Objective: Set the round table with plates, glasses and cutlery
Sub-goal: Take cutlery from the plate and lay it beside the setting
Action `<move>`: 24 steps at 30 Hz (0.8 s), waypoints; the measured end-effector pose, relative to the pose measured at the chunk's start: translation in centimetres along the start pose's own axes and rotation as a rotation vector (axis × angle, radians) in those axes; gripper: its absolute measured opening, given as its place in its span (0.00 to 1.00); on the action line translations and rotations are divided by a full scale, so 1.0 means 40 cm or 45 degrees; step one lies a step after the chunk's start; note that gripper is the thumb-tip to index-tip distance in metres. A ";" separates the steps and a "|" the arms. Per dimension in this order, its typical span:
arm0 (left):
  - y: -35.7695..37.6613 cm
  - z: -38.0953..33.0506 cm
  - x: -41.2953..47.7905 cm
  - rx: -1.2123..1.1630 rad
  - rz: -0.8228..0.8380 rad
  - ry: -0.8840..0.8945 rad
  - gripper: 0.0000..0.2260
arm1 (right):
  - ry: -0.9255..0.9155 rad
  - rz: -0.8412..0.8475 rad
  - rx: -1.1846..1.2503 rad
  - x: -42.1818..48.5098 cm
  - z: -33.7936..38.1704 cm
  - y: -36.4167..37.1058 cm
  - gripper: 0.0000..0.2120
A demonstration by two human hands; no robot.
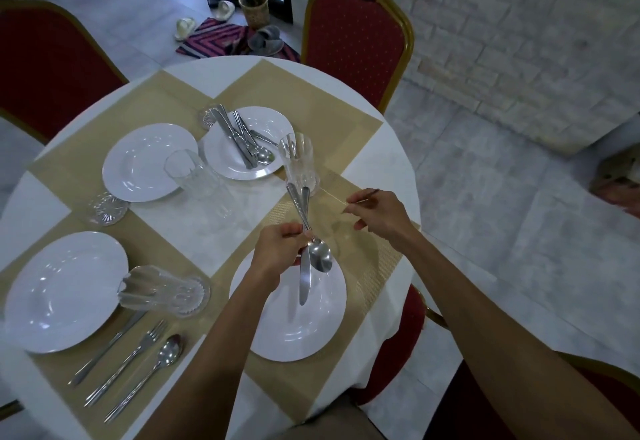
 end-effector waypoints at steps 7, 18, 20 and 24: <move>0.014 0.009 0.009 -0.007 0.051 -0.023 0.03 | -0.268 0.288 -0.378 0.052 -0.014 0.075 0.14; 0.009 0.043 0.034 0.018 0.023 -0.070 0.03 | -0.236 0.432 -0.699 0.136 -0.078 0.116 0.06; 0.015 0.036 0.032 0.011 0.034 -0.061 0.03 | -0.293 0.419 -0.772 0.141 -0.074 0.122 0.04; 0.026 0.033 0.031 0.013 0.036 -0.072 0.04 | -0.370 0.377 -0.898 0.146 -0.068 0.134 0.06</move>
Point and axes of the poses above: each hand's wrist, its own x-axis towards the middle knuckle, its own y-axis out of the palm, z = x × y, the point moved 10 cm from there along x, towards the middle knuckle, and after that the axes turned 1 degree about -z, right-handed, at the moved point
